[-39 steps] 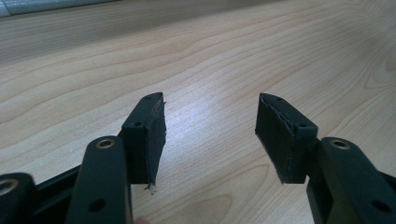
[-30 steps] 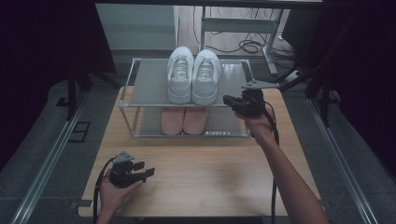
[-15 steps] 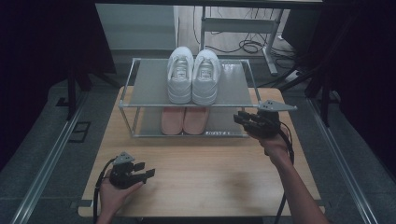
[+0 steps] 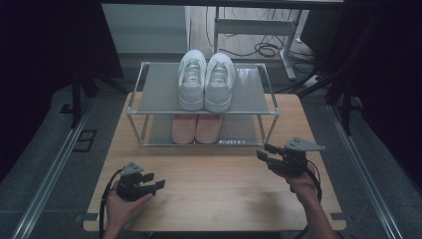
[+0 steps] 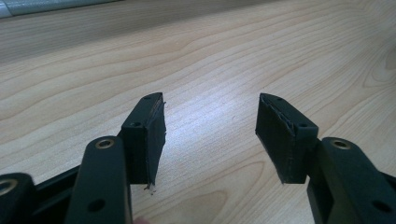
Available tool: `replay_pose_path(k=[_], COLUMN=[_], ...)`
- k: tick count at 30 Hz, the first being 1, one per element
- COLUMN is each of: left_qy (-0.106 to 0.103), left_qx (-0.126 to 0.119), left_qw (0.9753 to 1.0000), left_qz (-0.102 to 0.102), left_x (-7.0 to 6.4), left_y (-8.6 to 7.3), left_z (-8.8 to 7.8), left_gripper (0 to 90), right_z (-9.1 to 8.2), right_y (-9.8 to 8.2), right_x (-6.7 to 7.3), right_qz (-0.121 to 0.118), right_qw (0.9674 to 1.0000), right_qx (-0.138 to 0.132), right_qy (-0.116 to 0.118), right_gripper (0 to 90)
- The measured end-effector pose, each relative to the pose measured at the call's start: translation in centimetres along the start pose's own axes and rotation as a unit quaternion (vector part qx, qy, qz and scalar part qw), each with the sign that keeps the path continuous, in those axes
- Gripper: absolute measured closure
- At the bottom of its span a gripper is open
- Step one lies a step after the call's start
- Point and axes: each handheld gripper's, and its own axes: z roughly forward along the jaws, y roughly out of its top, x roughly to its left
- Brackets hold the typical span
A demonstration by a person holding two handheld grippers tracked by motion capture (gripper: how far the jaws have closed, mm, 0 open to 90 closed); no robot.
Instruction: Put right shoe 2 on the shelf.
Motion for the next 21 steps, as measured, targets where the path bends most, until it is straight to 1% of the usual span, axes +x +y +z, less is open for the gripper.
replay_pose_path(k=[5, 9, 10, 11, 13, 21], left_qy=[0.001, 0.001, 0.002, 0.002, 0.003, 0.002], left_qx=[0.001, 0.002, 0.002, 0.002, 0.002, 0.004], left_qw=[1.0, 1.0, 1.0, 1.0, 1.0, 1.0], left_qz=[-0.001, 0.0, 0.0, 0.0, 0.0, -0.004], left_x=[-0.1, -0.1, -0.1, -0.2, -0.1, -0.1], left_y=[0.0, 0.0, 0.0, 0.0, 0.0, 0.2], left_z=[0.1, 0.2, 0.1, 0.1, 0.1, 0.4], left_gripper=[42.9, 42.9, 42.9, 42.9, 42.9, 42.9], right_z=[-0.5, -0.5, -0.5, -0.5, -0.7, -0.7], right_y=[-2.3, -3.4, -3.4, -3.4, -3.3, -3.3], right_x=[-0.5, -0.9, -0.9, -1.0, -1.0, -0.8], right_qz=[0.011, 0.018, 0.017, 0.015, 0.017, 0.015], right_qw=[0.9999, 0.9997, 0.9996, 0.9997, 0.9998, 0.9998], right_qx=[0.007, 0.015, 0.021, 0.018, 0.011, 0.008], right_qy=[-0.002, -0.005, -0.006, -0.009, -0.006, -0.004], right_gripper=[53.6, 53.3, 53.2, 53.2, 53.2, 52.7])
